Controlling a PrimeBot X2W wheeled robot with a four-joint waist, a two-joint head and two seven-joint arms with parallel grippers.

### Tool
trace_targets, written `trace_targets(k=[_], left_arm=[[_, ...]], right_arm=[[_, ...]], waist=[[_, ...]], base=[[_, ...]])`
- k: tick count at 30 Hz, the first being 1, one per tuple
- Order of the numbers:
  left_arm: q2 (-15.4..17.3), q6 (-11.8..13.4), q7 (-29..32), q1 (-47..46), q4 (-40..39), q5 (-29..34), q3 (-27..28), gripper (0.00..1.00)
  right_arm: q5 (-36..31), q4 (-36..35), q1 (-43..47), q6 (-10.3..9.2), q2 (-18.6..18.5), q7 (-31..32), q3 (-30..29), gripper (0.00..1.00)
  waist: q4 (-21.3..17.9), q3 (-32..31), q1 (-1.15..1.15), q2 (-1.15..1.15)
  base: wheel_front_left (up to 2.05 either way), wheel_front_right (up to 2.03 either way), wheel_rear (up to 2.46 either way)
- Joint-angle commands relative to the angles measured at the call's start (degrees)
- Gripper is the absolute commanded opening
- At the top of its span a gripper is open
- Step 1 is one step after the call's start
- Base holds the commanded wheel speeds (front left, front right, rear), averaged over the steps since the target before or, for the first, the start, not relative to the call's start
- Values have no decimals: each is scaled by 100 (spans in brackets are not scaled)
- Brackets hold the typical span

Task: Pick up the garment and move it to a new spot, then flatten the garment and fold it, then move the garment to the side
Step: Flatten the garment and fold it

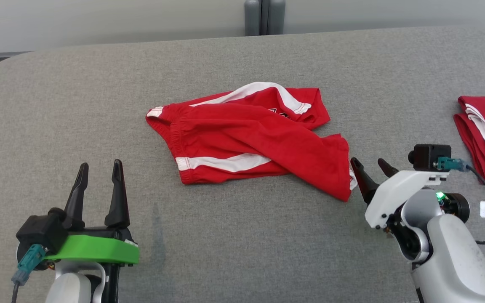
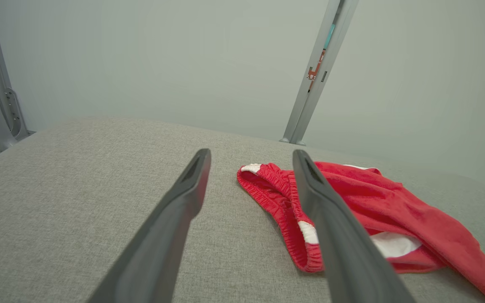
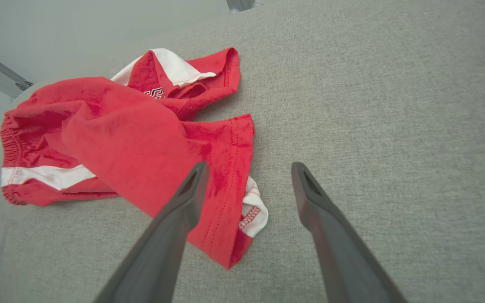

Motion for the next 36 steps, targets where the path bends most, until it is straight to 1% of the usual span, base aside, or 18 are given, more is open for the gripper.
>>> trace_targets(k=[1,3,6,10,16,22,29,36], left_arm=[[-31,-29,-13,-85,6,76,34,100],[-59,-46,-13,-133,9,81,41,100],[-82,-60,-13,-184,35,88,22,100],[-122,-66,-13,-261,82,12,27,100],[-67,-69,-13,-286,56,-30,-63,100],[1,-71,-13,-350,85,-64,-142,100],[56,-71,-13,-373,81,-114,-171,100],[48,-71,-13,-391,45,-106,-192,100]], right_arm=[[-55,97,-232,-3,7,286,-62,100],[-137,231,-467,-3,22,578,-147,100],[-253,477,-758,-4,39,826,-273,100],[-370,816,-1103,-3,61,1097,-302,100],[-334,1167,-1330,-4,70,1131,-136,100],[-117,1421,-1464,-3,72,976,56,100],[229,1470,-1584,-4,72,744,410,100],[84,1433,-1645,-3,74,570,420,100]], waist=[[41,68,0,0],[72,135,0,0],[124,220,0,0],[195,316,0,0],[265,404,0,0],[293,446,0,0],[293,469,0,0],[325,490,0,0]], base=[[0,0,0],[0,0,0],[0,0,0],[0,0,0],[0,0,0],[0,0,0],[0,0,0],[0,0,0]])
